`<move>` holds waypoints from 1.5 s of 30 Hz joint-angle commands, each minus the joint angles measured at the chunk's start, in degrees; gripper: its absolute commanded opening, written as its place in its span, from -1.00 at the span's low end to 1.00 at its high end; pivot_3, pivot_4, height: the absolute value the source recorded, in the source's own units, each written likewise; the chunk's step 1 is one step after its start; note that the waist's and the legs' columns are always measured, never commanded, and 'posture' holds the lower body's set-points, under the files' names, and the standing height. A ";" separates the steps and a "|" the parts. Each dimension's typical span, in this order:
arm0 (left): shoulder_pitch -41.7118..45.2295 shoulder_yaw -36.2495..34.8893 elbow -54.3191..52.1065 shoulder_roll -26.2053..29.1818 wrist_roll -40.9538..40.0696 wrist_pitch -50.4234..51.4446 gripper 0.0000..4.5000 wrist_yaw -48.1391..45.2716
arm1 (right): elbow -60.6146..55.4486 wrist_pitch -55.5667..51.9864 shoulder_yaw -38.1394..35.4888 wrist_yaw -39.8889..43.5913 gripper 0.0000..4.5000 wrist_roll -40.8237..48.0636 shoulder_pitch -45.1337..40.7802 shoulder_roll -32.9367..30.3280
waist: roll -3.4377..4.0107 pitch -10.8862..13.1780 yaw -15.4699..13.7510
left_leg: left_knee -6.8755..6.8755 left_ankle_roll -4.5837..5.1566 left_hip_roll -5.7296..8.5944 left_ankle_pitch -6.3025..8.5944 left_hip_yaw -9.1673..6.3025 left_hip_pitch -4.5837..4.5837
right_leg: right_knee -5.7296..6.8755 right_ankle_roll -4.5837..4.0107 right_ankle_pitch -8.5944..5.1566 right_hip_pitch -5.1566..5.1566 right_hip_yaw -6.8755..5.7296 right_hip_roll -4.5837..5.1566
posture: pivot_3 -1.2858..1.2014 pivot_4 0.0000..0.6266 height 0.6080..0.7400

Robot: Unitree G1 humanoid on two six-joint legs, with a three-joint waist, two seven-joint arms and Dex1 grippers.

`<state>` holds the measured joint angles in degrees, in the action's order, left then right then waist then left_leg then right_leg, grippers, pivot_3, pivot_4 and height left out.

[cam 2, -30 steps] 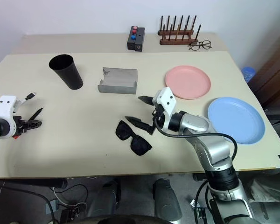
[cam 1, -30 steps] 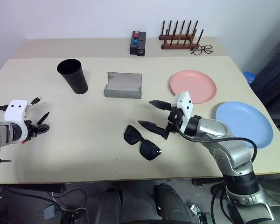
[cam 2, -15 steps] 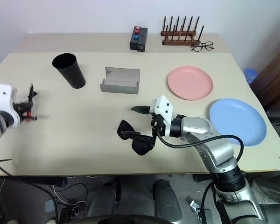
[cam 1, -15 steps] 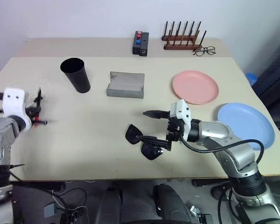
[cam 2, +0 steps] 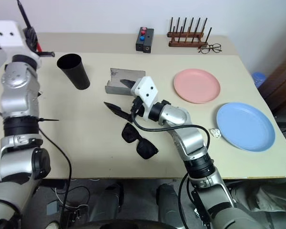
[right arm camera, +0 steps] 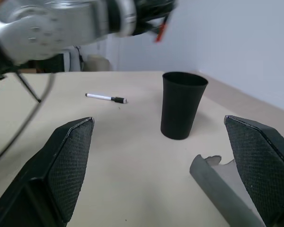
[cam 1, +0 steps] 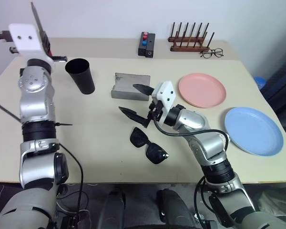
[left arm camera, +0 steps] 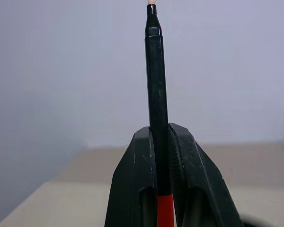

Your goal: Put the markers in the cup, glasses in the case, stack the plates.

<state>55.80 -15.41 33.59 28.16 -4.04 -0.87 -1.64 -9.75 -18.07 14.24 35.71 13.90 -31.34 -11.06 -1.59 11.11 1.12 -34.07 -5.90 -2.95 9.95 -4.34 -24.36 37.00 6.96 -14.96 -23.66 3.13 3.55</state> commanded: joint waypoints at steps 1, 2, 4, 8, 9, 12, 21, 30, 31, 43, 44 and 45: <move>3.74 -0.20 8.32 -0.95 0.05 -8.86 -0.98 0.21 | -0.85 1.62 -0.10 -1.82 1.00 -1.15 -0.45 1.43 | 0.02 0.01 0.10 | 0.05 0.00 0.00 0.00 0.00 0.00 | 0.03 0.00 0.00 -0.03 0.00 0.00 | 0.03 -0.52 0.98; 4.36 -0.10 10.15 -1.61 -0.29 -10.34 -0.98 -0.25 | -0.80 1.64 -0.15 -2.15 1.00 -1.34 -0.37 1.72 | 0.02 0.01 0.09 | 0.08 0.00 -0.01 0.00 0.00 0.01 | 0.06 0.01 0.00 -0.04 -0.01 -0.01 | 0.03 -0.52 0.98; 5.11 0.23 12.77 -2.53 -0.28 -12.63 -0.98 -0.45 | -0.75 1.70 -0.25 -2.67 1.00 -1.69 -0.23 2.17 | 0.03 0.02 0.07 | 0.10 0.00 -0.01 0.00 0.00 0.01 | 0.08 0.02 -0.01 -0.06 -0.01 -0.02 | 0.03 -0.52 0.98; 3.98 1.32 15.10 -4.71 0.42 -15.20 -0.98 -0.11 | -0.40 1.94 -0.72 -3.48 1.00 -1.90 -0.42 2.68 | 0.02 0.02 -0.10 | 0.07 -0.01 -0.01 0.00 0.00 -0.02 | 0.06 0.03 0.00 -0.05 -0.01 -0.01 | 0.03 -0.52 0.98; 3.76 1.42 15.32 -4.84 0.42 -15.56 -0.98 -0.31 | -0.45 1.93 -0.77 -3.57 1.00 -1.91 -0.41 2.72 | 0.02 0.02 -0.11 | 0.07 -0.01 -0.01 -0.01 0.00 -0.02 | 0.06 0.03 0.00 -0.05 -0.01 -0.01 | 0.03 -0.52 0.98; 2.71 2.02 16.18 -5.32 1.16 -16.87 -0.98 0.38 | -0.36 1.92 -1.15 -3.76 1.00 -1.73 -0.58 2.71 | 0.02 0.02 -0.12 | 0.07 -0.01 -0.01 -0.01 0.00 -0.02 | 0.06 0.03 0.00 -0.05 -0.01 -0.01 | 0.03 -0.52 0.98; 2.42 2.30 18.24 -6.13 1.73 -18.25 -0.03 2.36 | 0.09 1.78 -1.94 -3.79 1.00 -1.04 -1.17 2.71 | 0.03 0.02 -0.13 | 0.07 -0.01 -0.01 -0.01 0.00 -0.02 | 0.06 0.03 0.00 -0.04 -0.01 -0.01 | 0.03 -0.52 0.98; 1.99 2.32 18.06 -6.77 1.05 -18.18 0.18 2.86 | -0.22 1.51 -1.75 -3.76 1.00 -1.11 -0.91 3.12 | 0.03 0.02 -0.13 | 0.08 -0.01 -0.01 -0.01 0.00 -0.01 | 0.06 0.04 0.00 -0.04 -0.01 -0.01 | 0.03 -0.52 0.98; 1.92 2.25 17.94 -6.85 0.93 -18.14 0.18 2.84 | -0.23 1.49 -1.74 -3.76 1.00 -1.13 -0.83 3.14 | 0.03 0.02 -0.12 | 0.08 -0.02 -0.01 -0.01 0.00 -0.01 | 0.06 0.03 0.00 -0.04 -0.01 -0.01 | 0.03 -0.52 0.98; 1.30 -4.08 12.04 0.77 -2.55 -9.73 0.43 7.32 | -0.72 0.94 -1.92 -3.90 1.00 -1.02 -0.87 3.33 | 0.03 0.02 0.60 | 0.12 -0.02 -0.02 -0.01 0.00 -0.01 | 0.07 0.04 0.00 -0.08 -0.01 -0.02 | 0.03 -0.52 0.98; 0.67 -4.61 11.44 2.77 -2.31 -6.52 0.56 8.17 | -0.76 0.91 -2.05 -3.87 1.00 -0.98 -0.81 3.24 | 0.03 0.02 1.08 | 0.15 -0.02 -0.03 -0.01 0.00 -0.01 | 0.08 0.04 0.00 -0.10 -0.01 -0.03 | 0.03 -0.52 0.98; 0.03 -5.04 10.80 4.45 -2.05 -3.46 0.76 9.11 | -0.77 0.89 -2.14 -3.84 1.00 -0.95 -0.75 3.15 | 0.04 0.03 1.47 | 0.17 -0.02 -0.03 -0.01 -0.01 -0.01 | 0.09 0.04 0.00 -0.10 -0.01 -0.03 | 0.03 -0.52 0.98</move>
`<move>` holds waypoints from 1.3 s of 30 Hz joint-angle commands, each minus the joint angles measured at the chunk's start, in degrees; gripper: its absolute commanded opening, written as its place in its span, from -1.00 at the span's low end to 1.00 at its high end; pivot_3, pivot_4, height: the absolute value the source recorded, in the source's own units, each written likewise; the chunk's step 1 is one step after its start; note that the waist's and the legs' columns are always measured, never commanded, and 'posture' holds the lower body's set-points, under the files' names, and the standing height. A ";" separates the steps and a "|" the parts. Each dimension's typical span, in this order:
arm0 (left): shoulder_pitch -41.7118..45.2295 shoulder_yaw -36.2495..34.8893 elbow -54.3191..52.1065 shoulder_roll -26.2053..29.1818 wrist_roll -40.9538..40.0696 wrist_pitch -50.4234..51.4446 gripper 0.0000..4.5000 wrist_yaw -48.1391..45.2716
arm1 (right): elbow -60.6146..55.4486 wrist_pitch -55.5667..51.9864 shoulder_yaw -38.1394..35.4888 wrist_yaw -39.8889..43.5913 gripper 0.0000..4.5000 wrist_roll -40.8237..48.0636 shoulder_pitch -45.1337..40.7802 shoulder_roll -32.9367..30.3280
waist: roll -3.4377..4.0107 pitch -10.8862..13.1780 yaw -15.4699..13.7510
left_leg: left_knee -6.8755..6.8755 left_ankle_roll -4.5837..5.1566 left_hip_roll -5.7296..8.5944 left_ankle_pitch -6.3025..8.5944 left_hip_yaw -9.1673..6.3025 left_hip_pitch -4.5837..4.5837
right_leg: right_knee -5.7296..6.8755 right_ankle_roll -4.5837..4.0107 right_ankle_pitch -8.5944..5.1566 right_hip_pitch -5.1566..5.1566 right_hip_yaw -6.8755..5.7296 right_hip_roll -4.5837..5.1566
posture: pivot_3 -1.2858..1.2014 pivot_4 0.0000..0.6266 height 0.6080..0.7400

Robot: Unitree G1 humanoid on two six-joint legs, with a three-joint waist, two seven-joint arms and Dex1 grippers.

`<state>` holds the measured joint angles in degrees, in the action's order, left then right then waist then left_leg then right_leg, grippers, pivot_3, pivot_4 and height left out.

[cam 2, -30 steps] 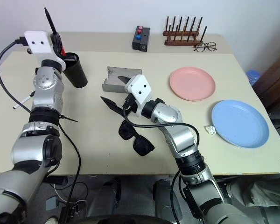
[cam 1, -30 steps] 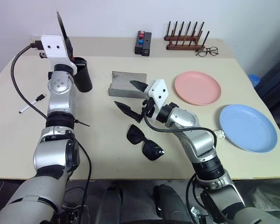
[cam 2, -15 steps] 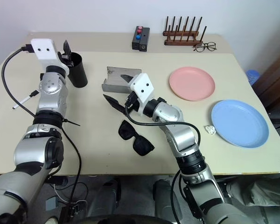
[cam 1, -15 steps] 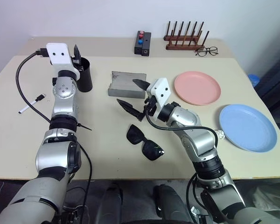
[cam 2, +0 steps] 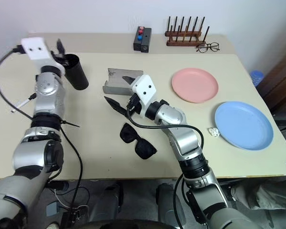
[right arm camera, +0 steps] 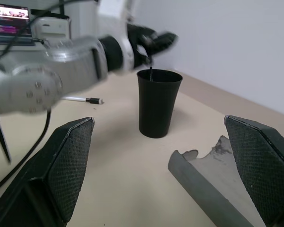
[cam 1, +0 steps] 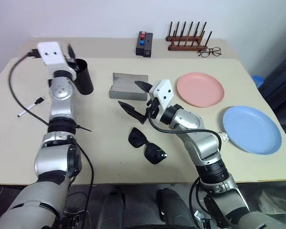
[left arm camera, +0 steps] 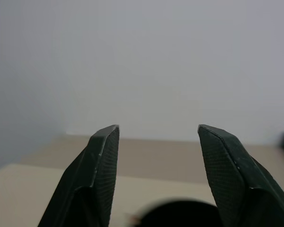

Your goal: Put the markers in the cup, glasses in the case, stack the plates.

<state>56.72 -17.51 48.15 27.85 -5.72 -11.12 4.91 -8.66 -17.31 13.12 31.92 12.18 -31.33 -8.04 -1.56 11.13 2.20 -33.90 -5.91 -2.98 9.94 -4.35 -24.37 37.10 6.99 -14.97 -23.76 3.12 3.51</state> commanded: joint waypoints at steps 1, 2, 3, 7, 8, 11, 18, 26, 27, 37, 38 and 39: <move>-1.45 -3.23 -4.38 6.13 -0.07 9.87 0.97 3.65 | -1.85 0.13 -1.08 0.00 1.00 0.80 -0.69 0.06 | 0.02 0.01 0.54 | 0.02 0.00 0.00 0.00 0.00 0.01 | 0.00 0.00 0.00 0.00 0.00 0.01 | 0.03 -0.52 0.98; -1.86 -3.78 -4.76 7.68 -0.01 14.33 0.99 4.81 | -1.93 0.07 -1.07 0.06 1.00 0.84 -0.56 -0.02 | 0.02 0.01 0.42 | 0.03 0.00 0.00 0.00 0.00 0.02 | 0.00 0.01 0.00 0.00 0.01 0.01 | 0.03 -0.52 0.98; -2.11 -4.75 -4.88 9.08 -0.62 19.31 0.99 5.62 | -1.98 0.00 -1.03 0.16 1.00 0.89 -0.43 -0.08 | 0.02 0.01 0.36 | 0.03 0.00 0.00 0.00 0.00 0.02 | 0.01 0.02 -0.01 0.01 0.00 0.01 | 0.03 -0.52 0.98; -5.10 -6.70 -5.92 12.64 -2.28 31.44 0.99 4.33 | -1.52 -0.05 -0.68 0.90 1.00 1.15 -0.29 0.09 | 0.01 0.01 0.05 | 0.00 -0.01 0.01 0.00 -0.01 0.02 | 0.02 0.02 -0.01 0.04 -0.02 0.03 | 0.03 -0.52 0.98; -6.14 -5.64 -6.34 13.30 -1.75 32.94 0.99 2.62 | -1.31 0.01 -0.53 1.06 1.00 1.16 -0.37 0.20 | 0.00 0.00 -0.03 | -0.02 -0.02 0.02 -0.01 -0.01 0.02 | 0.01 0.02 -0.02 0.06 -0.03 0.04 | 0.03 -0.52 0.98; -9.04 -1.73 -5.84 15.59 -1.14 39.42 0.99 -6.02 | -0.72 0.26 -0.33 1.58 1.00 1.20 -0.71 0.52 | 0.00 0.00 -0.13 | -0.02 -0.05 0.02 -0.02 -0.02 0.02 | 0.00 0.01 -0.01 0.06 -0.06 0.03 | 0.03 -0.52 0.98; -8.28 0.43 3.26 19.59 -0.75 44.36 0.99 -14.48 | -0.04 0.66 -1.04 2.17 1.00 0.81 -0.49 -0.03 | 0.01 0.00 0.37 | 0.04 -0.05 0.01 -0.02 -0.03 0.02 | 0.02 -0.01 -0.02 0.00 -0.06 0.02 | 0.03 -0.52 0.98; -5.88 4.20 12.62 20.81 1.48 43.44 0.99 -21.53 | -1.90 -0.05 -1.26 1.44 1.00 0.63 1.58 -0.89 | 0.00 0.00 0.22 | 0.04 -0.05 0.01 -0.02 -0.03 -0.01 | 0.01 -0.01 -0.02 -0.02 -0.06 0.03 | 0.03 -0.52 0.98; -5.84 4.77 13.14 20.90 1.68 43.76 0.99 -22.88 | -2.08 -0.15 -1.33 1.30 1.00 0.61 1.76 -0.99 | 0.00 0.00 0.23 | 0.04 -0.05 0.01 -0.02 -0.03 -0.01 | 0.01 -0.01 -0.02 -0.02 -0.06 0.03 | 0.03 -0.52 0.98; -9.63 4.77 3.11 20.11 -1.43 53.05 0.99 -33.55 | -2.43 -0.25 -1.33 0.62 1.00 0.64 2.29 -1.66 | 0.01 0.01 0.16 | 0.03 -0.05 0.02 -0.02 -0.03 0.00 | 0.01 -0.02 -0.03 0.01 -0.06 0.05 | 0.03 -0.52 0.98; -10.40 3.60 1.93 20.13 -1.95 52.95 0.99 -32.58 | -2.42 -0.25 -1.29 0.60 1.00 0.65 2.32 -1.66 | 0.01 0.01 0.19 | 0.03 -0.05 0.02 -0.02 -0.03 0.00 | 0.01 -0.02 -0.03 0.01 -0.06 0.05 | 0.03 -0.52 0.98; -10.80 1.60 1.17 20.13 -2.98 52.75 0.99 -31.09 | -2.32 -0.21 -1.25 0.61 1.00 0.68 2.35 -1.64 | 0.01 0.01 0.24 | 0.03 -0.05 0.01 -0.02 -0.03 0.01 | 0.03 -0.02 -0.03 0.01 -0.05 0.05 | 0.03 -0.52 0.98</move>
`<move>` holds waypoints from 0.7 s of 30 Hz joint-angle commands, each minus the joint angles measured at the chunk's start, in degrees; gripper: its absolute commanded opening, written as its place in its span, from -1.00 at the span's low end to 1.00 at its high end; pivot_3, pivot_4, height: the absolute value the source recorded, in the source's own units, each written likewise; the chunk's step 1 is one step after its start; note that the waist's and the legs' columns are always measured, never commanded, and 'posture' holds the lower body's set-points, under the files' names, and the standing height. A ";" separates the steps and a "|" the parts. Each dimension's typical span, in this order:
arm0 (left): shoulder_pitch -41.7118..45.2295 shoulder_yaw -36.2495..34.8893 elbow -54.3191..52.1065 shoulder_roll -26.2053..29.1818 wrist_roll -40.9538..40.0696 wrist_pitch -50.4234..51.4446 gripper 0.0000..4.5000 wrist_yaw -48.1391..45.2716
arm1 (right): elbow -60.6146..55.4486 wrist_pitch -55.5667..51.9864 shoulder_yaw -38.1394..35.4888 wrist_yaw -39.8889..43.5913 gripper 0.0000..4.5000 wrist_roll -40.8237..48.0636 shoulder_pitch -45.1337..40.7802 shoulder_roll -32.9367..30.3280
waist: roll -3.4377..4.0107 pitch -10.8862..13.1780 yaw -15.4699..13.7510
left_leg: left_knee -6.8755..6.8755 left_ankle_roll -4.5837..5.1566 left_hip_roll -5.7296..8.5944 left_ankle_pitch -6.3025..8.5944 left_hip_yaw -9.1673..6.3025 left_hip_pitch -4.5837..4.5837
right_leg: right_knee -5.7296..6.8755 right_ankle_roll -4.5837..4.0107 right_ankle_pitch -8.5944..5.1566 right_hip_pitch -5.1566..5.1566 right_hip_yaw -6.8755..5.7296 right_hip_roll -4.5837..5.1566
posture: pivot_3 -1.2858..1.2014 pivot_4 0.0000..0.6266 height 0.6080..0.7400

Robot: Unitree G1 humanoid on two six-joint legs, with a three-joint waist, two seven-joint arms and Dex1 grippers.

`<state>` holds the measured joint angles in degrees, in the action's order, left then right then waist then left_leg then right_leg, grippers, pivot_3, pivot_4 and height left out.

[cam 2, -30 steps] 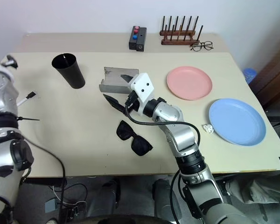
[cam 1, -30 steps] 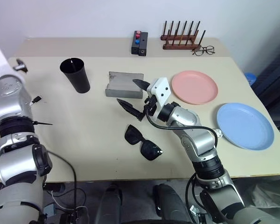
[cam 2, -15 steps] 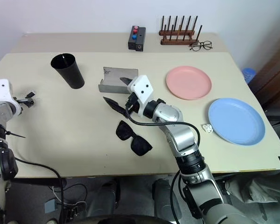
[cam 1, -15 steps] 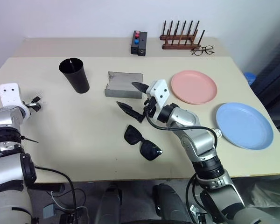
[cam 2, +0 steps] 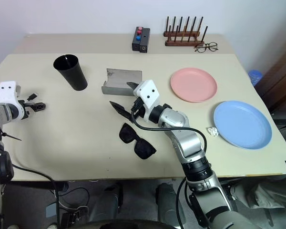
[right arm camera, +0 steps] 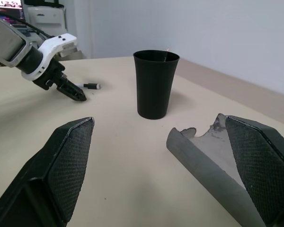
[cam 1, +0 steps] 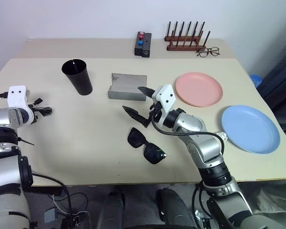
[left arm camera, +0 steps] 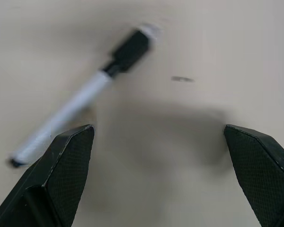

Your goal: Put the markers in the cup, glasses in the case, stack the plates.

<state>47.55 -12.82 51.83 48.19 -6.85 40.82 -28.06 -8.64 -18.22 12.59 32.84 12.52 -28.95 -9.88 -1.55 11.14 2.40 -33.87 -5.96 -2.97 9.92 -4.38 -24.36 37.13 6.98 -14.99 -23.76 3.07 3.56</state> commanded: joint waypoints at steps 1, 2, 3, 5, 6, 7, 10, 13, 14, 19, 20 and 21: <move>-1.79 -5.07 -2.94 -0.25 -2.83 0.73 0.99 3.51 | -2.22 0.74 -0.69 -0.28 1.00 0.37 0.00 0.23 | 0.00 0.00 0.08 | 0.00 0.00 -0.01 0.00 0.00 0.00 | 0.00 0.00 0.00 0.00 0.00 0.00 | 0.03 -0.52 0.98; -1.60 -7.10 -2.68 -0.24 -3.82 0.68 0.99 5.38 | -2.06 0.82 -0.62 -0.21 1.00 0.40 0.02 0.27 | 0.00 0.00 0.08 | 0.00 0.00 -0.01 0.00 0.00 0.00 | 0.01 0.00 0.00 -0.01 0.00 0.00 | 0.03 -0.52 0.98; -1.51 -8.52 -2.42 -0.21 -4.43 0.21 0.99 6.90 | -1.93 0.86 -0.53 -0.16 1.00 0.41 0.01 0.33 | 0.00 0.00 0.08 | 0.00 0.00 -0.01 0.00 0.00 0.00 | 0.01 0.00 0.00 -0.01 0.00 0.00 | 0.03 -0.52 0.98; -1.13 -10.87 -1.74 -0.19 -5.53 -1.33 0.99 9.47 | -1.67 0.99 -0.33 -0.02 1.00 0.42 -0.02 0.48 | 0.00 0.00 0.10 | 0.00 0.00 -0.01 0.00 -0.01 0.00 | 0.01 0.00 0.00 -0.01 0.00 -0.01 | 0.03 -0.52 0.98; -0.80 -11.68 -1.34 -0.19 -5.90 -2.28 0.99 10.43 | -1.53 1.07 -0.20 0.04 1.00 0.39 -0.05 0.58 | 0.00 0.00 0.09 | 0.00 0.00 -0.01 0.00 -0.01 -0.01 | 0.01 0.01 0.00 -0.02 0.00 0.00 | 0.03 -0.52 0.98; -0.45 -12.17 -0.93 -0.17 -6.13 -3.09 0.99 11.11 | -1.36 1.14 -0.10 0.07 1.00 0.35 -0.11 0.68 | 0.00 0.00 0.09 | 0.00 0.00 -0.01 0.00 -0.01 -0.01 | 0.00 0.01 0.00 -0.02 0.00 0.00 | 0.03 -0.52 0.98; 1.09 -12.80 0.63 -0.21 -6.50 -5.93 0.99 12.13 | -0.89 1.40 0.13 0.26 1.00 0.23 -0.24 0.90 | -0.02 -0.01 0.02 | 0.00 0.00 -0.01 0.00 -0.01 -0.01 | 0.00 0.01 0.00 -0.02 0.00 -0.01 | 0.03 -0.52 0.98; 2.98 -12.66 3.22 0.13 -6.63 -8.29 0.99 12.71 | -0.55 1.66 0.28 0.35 1.00 0.06 -0.19 1.02 | -0.02 -0.01 -0.09 | -0.02 0.00 0.00 0.00 -0.01 -0.02 | -0.01 0.01 0.00 -0.01 -0.01 0.00 | 0.03 -0.52 0.98; 3.68 -12.26 4.38 0.30 -6.31 -9.08 0.99 12.82 | -0.49 1.77 0.31 0.39 1.00 0.02 -0.09 1.03 | -0.02 -0.01 -0.10 | -0.02 0.00 0.00 0.00 -0.01 -0.02 | -0.01 0.01 0.01 0.00 -0.01 0.00 | 0.03 -0.52 0.98; 6.56 -11.22 11.79 1.23 -5.09 -10.79 0.99 15.03 | -0.47 1.96 0.35 0.35 1.00 -0.17 0.28 0.99 | -0.02 -0.01 0.11 | -0.01 0.00 0.00 0.00 -0.01 -0.02 | -0.01 0.02 0.01 -0.01 -0.01 -0.01 | 0.03 -0.52 0.98; 7.06 -11.81 13.27 1.33 -5.66 -10.42 0.99 15.29 | -0.57 1.96 0.33 0.32 1.00 -0.20 0.40 0.97 | -0.02 -0.01 0.17 | -0.01 0.00 0.00 0.00 -0.01 -0.02 | -0.01 0.02 0.00 -0.02 -0.01 -0.01 | 0.03 -0.52 0.98; 7.43 -12.25 14.42 1.40 -6.12 -10.15 0.99 15.39 | -0.68 1.96 0.29 0.28 1.00 -0.25 0.52 0.93 | -0.02 -0.01 0.16 | 0.00 0.00 0.00 0.00 -0.01 -0.02 | -0.01 0.02 0.01 -0.03 -0.01 -0.01 | 0.03 -0.52 0.98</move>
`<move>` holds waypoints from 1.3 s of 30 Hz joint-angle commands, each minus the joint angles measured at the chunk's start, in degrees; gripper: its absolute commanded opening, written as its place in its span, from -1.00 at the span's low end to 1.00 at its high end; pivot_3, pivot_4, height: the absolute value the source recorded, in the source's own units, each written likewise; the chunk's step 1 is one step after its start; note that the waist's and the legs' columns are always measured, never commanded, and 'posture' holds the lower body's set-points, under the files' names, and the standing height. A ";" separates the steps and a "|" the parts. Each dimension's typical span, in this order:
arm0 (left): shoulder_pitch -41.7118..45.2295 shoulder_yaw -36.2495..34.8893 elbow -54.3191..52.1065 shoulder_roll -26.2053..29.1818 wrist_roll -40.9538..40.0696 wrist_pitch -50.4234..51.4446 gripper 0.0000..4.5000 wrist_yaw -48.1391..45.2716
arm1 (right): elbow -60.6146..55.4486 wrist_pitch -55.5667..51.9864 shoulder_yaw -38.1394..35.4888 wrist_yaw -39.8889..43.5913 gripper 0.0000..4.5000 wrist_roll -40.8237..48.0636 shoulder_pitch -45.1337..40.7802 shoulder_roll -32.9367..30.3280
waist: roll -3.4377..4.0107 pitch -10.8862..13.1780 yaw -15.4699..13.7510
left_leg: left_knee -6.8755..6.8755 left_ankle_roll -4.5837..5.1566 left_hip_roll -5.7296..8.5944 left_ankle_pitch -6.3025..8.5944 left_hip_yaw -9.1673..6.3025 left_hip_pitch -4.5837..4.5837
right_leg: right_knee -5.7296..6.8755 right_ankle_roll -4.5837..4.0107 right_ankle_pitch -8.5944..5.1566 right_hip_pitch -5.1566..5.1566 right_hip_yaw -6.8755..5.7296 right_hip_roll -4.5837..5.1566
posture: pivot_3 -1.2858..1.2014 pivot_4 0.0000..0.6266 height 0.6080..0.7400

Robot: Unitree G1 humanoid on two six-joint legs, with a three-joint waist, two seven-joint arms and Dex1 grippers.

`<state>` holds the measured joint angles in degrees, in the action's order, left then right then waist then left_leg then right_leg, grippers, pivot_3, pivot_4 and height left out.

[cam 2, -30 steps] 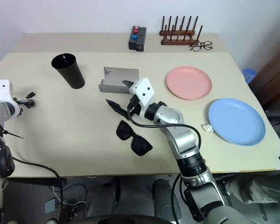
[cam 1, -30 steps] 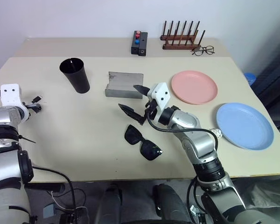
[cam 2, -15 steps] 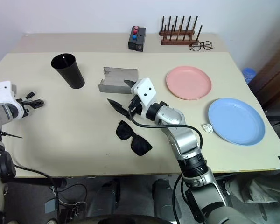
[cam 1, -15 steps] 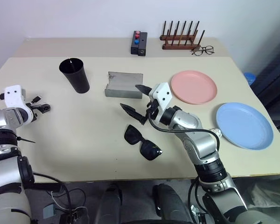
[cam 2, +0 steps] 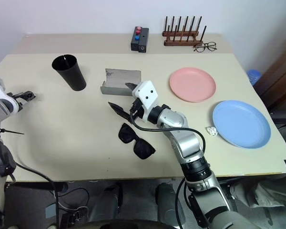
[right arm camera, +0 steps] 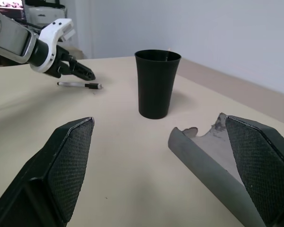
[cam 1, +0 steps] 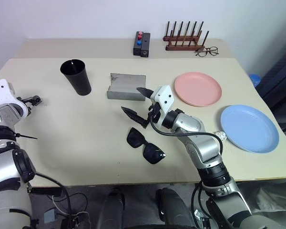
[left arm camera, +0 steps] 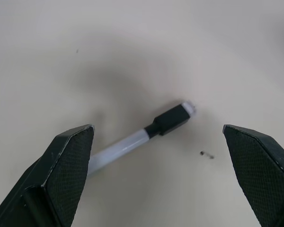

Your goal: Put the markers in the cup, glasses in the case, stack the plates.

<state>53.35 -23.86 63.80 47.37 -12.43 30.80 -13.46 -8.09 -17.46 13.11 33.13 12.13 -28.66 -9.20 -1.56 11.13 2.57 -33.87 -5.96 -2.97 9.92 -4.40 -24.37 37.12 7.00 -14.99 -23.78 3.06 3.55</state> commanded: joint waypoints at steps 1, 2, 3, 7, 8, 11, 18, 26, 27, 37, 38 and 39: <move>1.87 -1.28 3.33 2.30 -0.68 -0.08 0.99 0.80 | -1.35 1.18 -0.26 -0.05 1.00 0.10 0.33 0.21 | 0.00 0.00 -0.01 | 0.01 0.00 0.00 0.00 0.00 0.00 | 0.00 0.00 0.00 0.00 0.00 -0.01 | 0.03 -0.52 0.98; 1.95 -1.04 4.00 2.38 -0.49 -0.33 0.99 0.83 | -1.45 1.15 -0.29 -0.10 1.00 0.04 0.43 0.18 | 0.00 0.00 -0.01 | 0.01 0.00 0.00 0.00 0.00 0.00 | 0.00 0.00 0.00 0.00 0.00 0.00 | 0.03 -0.52 0.98; 1.88 -0.51 4.55 2.44 0.01 -0.66 0.99 1.02 | -1.55 1.11 -0.34 -0.16 1.00 0.00 0.53 0.14 | 0.00 0.00 0.02 | 0.01 0.00 0.00 0.00 0.00 -0.01 | 0.00 0.00 0.00 -0.01 0.00 0.00 | 0.03 -0.52 0.98; 1.47 1.49 6.22 2.56 1.75 -0.19 0.99 1.56 | -1.95 0.96 -0.63 -0.24 1.00 -0.02 0.89 -0.28 | 0.00 0.00 -0.04 | 0.01 0.00 0.00 0.00 0.00 0.00 | 0.00 0.00 0.00 0.00 0.00 0.00 | 0.03 -0.52 0.98; 1.53 2.10 6.29 2.51 2.13 0.44 0.99 1.00 | -1.99 0.93 -0.68 -0.27 1.00 -0.02 0.91 -0.37 | 0.00 0.00 -0.06 | 0.01 0.00 0.00 0.00 0.00 0.00 | 0.00 0.00 0.00 0.00 0.00 0.00 | 0.03 -0.52 0.98; 2.05 4.84 4.97 1.65 2.91 4.18 0.99 -4.47 | -1.96 0.91 -0.81 -0.35 1.00 -0.02 0.92 -0.55 | 0.01 0.00 -0.27 | -0.01 -0.01 0.00 0.00 0.00 -0.01 | 0.00 0.00 0.00 0.01 -0.01 0.00 | 0.03 -0.52 0.98; -0.07 6.44 -1.97 0.93 1.72 11.10 0.99 -10.96 | -1.86 0.96 -0.66 -0.44 1.00 0.03 0.94 -0.45 | 0.01 0.01 -0.36 | -0.01 -0.01 0.01 0.00 0.00 0.01 | 0.00 -0.01 -0.01 0.03 -0.01 0.01 | 0.03 -0.52 0.98; -4.47 4.50 -12.69 -0.61 -1.70 18.30 0.99 -13.22 | -1.05 1.26 -0.40 -0.12 1.00 0.01 0.56 -0.18 | 0.01 0.01 -0.31 | -0.01 0.00 0.01 0.00 0.00 0.01 | 0.00 -0.01 -0.01 0.04 0.00 0.02 | 0.03 -0.52 0.98; -4.78 3.92 -13.25 -0.89 -1.93 18.67 0.76 -12.55 | -0.96 1.29 -0.39 -0.11 1.00 0.00 0.49 -0.14 | 0.01 0.01 -0.34 | -0.01 0.00 0.01 0.00 0.00 0.01 | 0.00 -0.01 0.00 0.04 0.00 0.02 | 0.03 -0.52 0.98; -6.02 1.84 -14.25 -3.07 -1.41 18.05 -0.93 -7.05 | -1.36 0.96 -0.62 0.09 1.00 0.33 0.56 -0.29 | 0.02 0.00 -0.41 | -0.02 0.00 0.01 0.00 0.00 0.04 | 0.01 -0.01 0.00 0.07 0.00 0.02 | 0.03 -0.52 0.98; -6.00 1.79 -14.33 -3.27 -1.36 17.86 -0.93 -6.78 | -1.56 0.67 -0.60 0.52 1.00 0.72 0.60 -0.40 | 0.02 0.01 -0.46 | -0.02 0.00 0.01 0.00 0.00 0.05 | 0.01 -0.01 0.00 0.08 0.00 0.02 | 0.03 -0.52 0.98; -5.99 1.65 -14.45 -3.46 -1.34 17.67 -0.93 -6.42 | -1.83 0.25 -0.53 1.13 1.00 1.24 0.66 -0.55 | 0.02 0.00 -0.47 | -0.02 0.00 0.01 0.00 0.00 0.06 | 0.01 -0.01 0.00 0.09 0.00 0.02 | 0.03 -0.52 0.98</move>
<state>47.98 -22.23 49.32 44.74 -13.25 48.19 -20.33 -8.09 -17.23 13.04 33.47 12.19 -27.48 -9.86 -1.55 11.13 2.09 -33.90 -5.97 -2.96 9.91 -4.40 -24.29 37.13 6.99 -14.99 -23.68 3.06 3.57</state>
